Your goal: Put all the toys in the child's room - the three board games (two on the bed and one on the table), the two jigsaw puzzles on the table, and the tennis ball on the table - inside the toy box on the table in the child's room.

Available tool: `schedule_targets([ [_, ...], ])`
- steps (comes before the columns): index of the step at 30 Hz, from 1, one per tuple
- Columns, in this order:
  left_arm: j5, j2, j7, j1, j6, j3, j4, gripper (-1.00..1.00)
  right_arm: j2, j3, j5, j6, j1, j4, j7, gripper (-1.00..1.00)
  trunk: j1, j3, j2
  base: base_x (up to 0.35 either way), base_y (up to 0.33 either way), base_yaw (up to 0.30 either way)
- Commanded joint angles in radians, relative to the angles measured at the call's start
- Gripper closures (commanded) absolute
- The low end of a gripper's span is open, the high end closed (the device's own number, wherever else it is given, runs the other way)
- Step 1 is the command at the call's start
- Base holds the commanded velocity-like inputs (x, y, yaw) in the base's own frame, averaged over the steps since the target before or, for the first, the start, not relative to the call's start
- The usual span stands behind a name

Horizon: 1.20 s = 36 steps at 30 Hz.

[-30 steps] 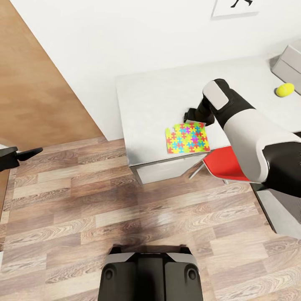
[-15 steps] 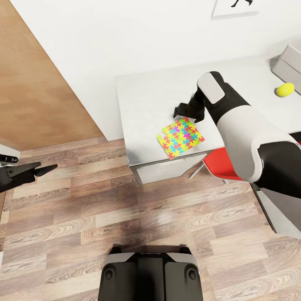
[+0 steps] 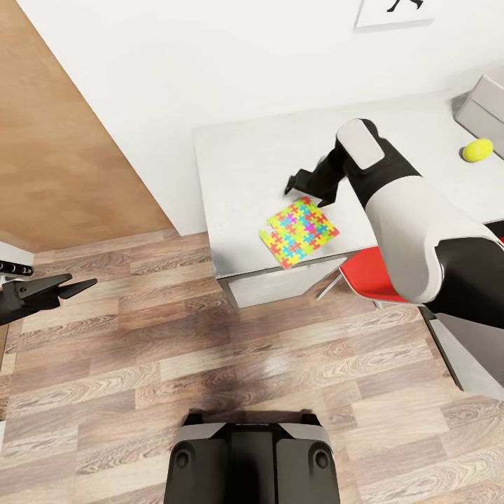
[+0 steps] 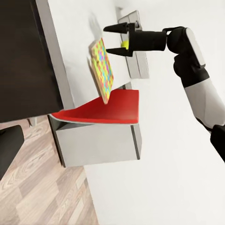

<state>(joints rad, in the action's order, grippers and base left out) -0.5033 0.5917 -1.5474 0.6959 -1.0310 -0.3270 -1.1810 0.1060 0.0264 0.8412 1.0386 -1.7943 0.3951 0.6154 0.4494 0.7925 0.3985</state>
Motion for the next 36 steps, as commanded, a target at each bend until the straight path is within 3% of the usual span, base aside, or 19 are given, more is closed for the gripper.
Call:
schedule_targets([
  [1,0.0,0.0,-0.004,0.0,-0.011,0.0,0.0,-1.0,0.0,0.003,0.016,0.001,-0.001,0.001,0.01,-1.0,0.001,0.001,0.002,0.0,0.0,0.0],
  [36,-0.001,0.0,-0.007,0.0,-0.011,-0.001,0.0,-1.0,0.002,-0.004,0.034,0.009,-0.003,-0.062,0.009,-1.0,0.001,0.001,0.002,0.0,0.0,0.0],
])
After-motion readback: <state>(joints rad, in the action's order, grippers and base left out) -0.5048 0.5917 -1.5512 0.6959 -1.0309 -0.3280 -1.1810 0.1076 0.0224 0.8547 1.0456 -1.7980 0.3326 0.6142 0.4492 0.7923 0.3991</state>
